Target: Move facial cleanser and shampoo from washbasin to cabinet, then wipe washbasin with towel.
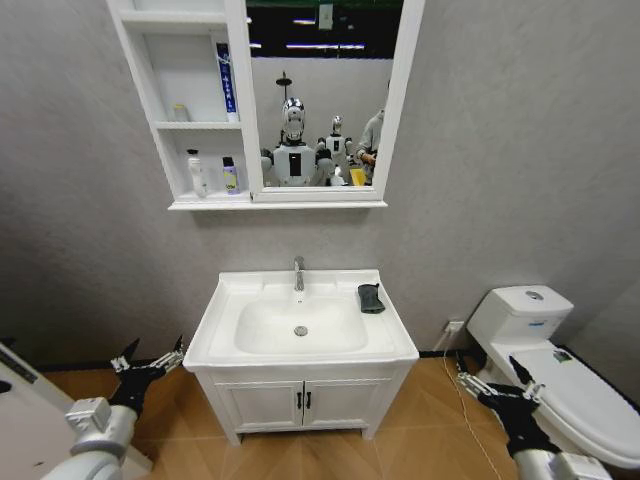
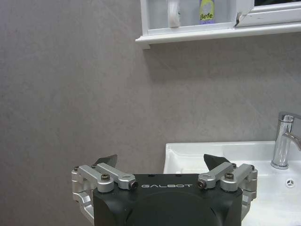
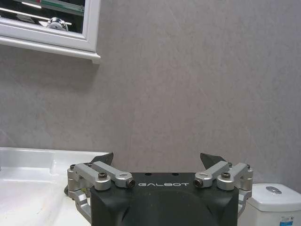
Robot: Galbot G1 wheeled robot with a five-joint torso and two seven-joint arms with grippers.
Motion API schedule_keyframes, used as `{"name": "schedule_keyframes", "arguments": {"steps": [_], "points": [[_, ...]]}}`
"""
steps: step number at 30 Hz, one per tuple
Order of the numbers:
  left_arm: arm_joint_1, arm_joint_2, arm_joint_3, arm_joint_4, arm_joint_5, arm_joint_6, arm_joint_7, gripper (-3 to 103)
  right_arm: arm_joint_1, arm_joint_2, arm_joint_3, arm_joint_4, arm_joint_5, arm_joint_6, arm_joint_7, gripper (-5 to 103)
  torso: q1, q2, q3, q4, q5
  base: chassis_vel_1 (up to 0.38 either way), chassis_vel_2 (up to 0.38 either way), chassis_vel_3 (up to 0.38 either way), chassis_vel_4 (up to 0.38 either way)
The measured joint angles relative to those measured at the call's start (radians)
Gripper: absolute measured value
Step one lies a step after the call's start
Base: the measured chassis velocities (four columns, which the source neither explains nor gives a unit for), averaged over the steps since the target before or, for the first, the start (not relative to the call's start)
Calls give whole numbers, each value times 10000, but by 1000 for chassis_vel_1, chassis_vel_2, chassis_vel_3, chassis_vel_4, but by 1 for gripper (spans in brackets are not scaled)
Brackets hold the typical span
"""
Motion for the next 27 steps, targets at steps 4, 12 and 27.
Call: {"name": "schedule_keyframes", "arguments": {"steps": [4,12,27], "points": [[0,0,0,0,0,0,0,100,10,-4,-6,-7,5,-4,-3,100,2,-1,1,0,0,23,-36,-22,27],[0,0,0,0,0,0,0,100,24,-10,-15,-17,14,-9,-6,100,1,-2,0,-1,-2,133,-139,-139,129],[1,0,-1,0,0,0,-1,100,34,-9,-24,-26,18,-15,-10,100,-1,0,0,1,-4,266,-272,-268,273]]}}
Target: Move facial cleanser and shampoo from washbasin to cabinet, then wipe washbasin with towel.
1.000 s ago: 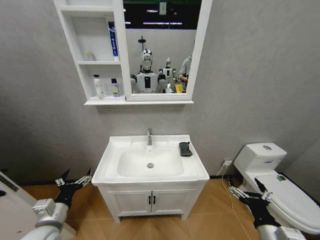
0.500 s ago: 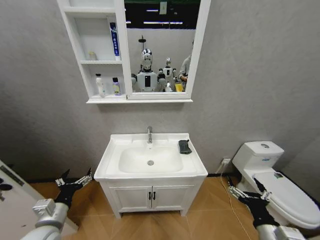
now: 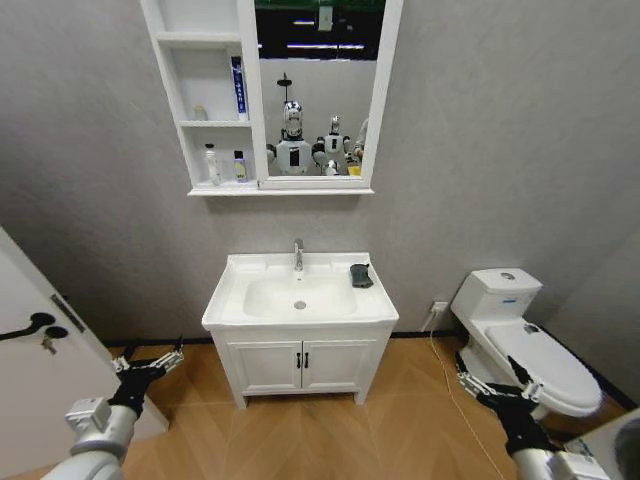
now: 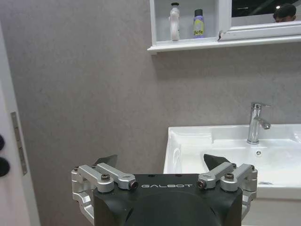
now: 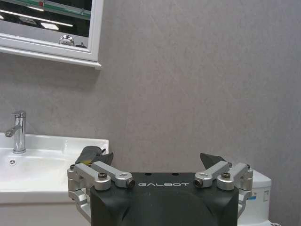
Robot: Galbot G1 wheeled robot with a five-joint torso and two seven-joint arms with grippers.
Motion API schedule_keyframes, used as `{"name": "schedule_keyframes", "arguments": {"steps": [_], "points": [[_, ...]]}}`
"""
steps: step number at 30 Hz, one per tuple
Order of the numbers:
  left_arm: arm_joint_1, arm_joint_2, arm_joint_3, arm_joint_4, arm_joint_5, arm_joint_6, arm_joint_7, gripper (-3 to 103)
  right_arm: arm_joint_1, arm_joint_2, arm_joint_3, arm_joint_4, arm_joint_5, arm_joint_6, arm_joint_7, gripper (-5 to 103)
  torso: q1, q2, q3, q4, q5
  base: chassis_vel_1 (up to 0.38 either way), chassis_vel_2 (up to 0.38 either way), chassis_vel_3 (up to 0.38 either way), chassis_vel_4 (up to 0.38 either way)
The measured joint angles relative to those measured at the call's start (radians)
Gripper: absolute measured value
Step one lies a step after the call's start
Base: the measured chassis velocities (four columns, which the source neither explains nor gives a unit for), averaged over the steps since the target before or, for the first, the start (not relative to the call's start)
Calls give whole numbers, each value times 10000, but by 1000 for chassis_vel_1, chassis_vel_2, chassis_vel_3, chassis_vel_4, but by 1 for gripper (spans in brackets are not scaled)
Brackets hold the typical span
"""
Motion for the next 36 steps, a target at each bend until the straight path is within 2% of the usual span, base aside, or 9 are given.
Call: {"name": "schedule_keyframes", "arguments": {"steps": [6,9,12,13,15,16,19,22,36], "points": [[0,-1,2,-2,0,0,4,100,-1,0,-3,-5,0,0,4,100,-3,2,-2,-4,16,384,-369,-353,347],[0,-1,1,2,0,0,0,100,-1,1,-3,-4,1,0,2,100,-3,1,-1,1,-16,363,-388,-361,356],[0,0,-1,-4,0,-1,4,100,-1,1,-4,-6,1,-1,4,100,-5,2,-1,-4,29,351,-342,-349,332],[0,0,2,0,-1,1,1,100,-2,1,-2,-3,0,1,4,100,-4,2,-1,-1,-19,343,-358,-343,362],[0,0,2,1,0,1,0,100,-1,1,-4,-3,0,1,0,100,-1,0,0,0,-11,341,-358,-350,362],[0,0,1,-5,0,0,4,100,0,0,-3,-7,1,0,4,100,-2,1,-1,-3,29,375,-316,-347,301],[2,-2,3,0,-1,0,1,100,-3,1,-2,-3,0,1,5,100,-7,4,-3,1,-20,305,-308,-307,311],[2,-1,-1,0,0,0,-8,100,-2,1,-5,-4,1,0,1,100,-8,4,-3,1,6,229,-266,-214,244],[-1,-1,2,0,0,0,-3,100,3,-3,-4,-5,1,0,3,100,10,-6,4,-1,1,-8,9,7,6]]}}
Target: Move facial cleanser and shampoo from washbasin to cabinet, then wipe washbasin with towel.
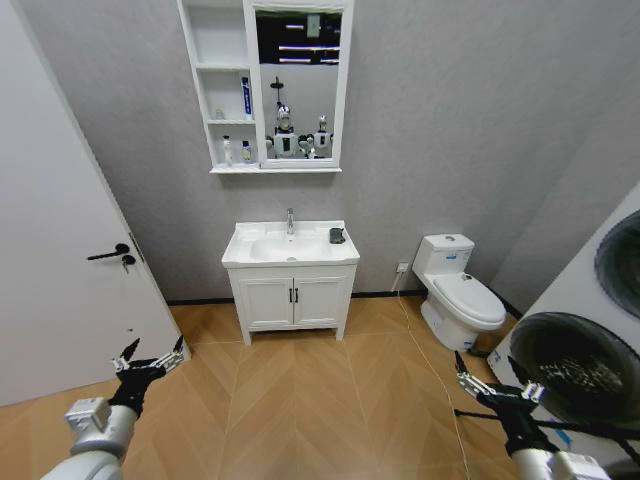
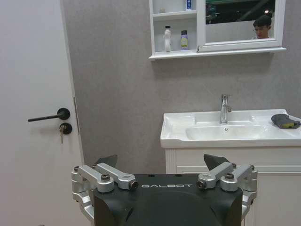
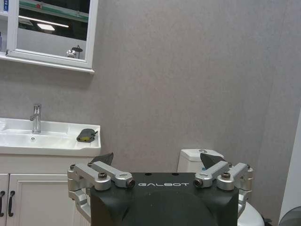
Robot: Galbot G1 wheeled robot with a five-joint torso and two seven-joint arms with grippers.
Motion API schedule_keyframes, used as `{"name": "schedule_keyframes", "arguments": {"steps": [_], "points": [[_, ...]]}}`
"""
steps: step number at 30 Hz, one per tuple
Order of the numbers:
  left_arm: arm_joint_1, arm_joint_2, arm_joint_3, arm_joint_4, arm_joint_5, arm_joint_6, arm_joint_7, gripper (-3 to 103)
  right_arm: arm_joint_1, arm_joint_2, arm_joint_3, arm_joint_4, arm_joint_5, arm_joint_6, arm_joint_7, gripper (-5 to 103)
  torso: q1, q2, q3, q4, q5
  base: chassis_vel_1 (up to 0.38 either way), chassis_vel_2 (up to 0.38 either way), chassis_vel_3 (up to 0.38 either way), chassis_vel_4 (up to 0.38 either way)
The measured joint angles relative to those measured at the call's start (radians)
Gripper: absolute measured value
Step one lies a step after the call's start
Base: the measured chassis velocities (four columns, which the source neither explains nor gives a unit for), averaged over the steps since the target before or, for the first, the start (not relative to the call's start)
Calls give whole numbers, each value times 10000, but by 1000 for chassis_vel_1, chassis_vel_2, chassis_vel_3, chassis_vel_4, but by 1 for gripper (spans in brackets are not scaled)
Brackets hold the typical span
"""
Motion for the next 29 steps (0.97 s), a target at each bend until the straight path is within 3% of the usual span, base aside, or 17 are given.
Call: {"name": "schedule_keyframes", "arguments": {"steps": [29], "points": [[1,0,0,0,0,0,3,100,-1,2,0,0,0,0,0,100,-12,6,-4,-1,4,0,0,0,0]]}}
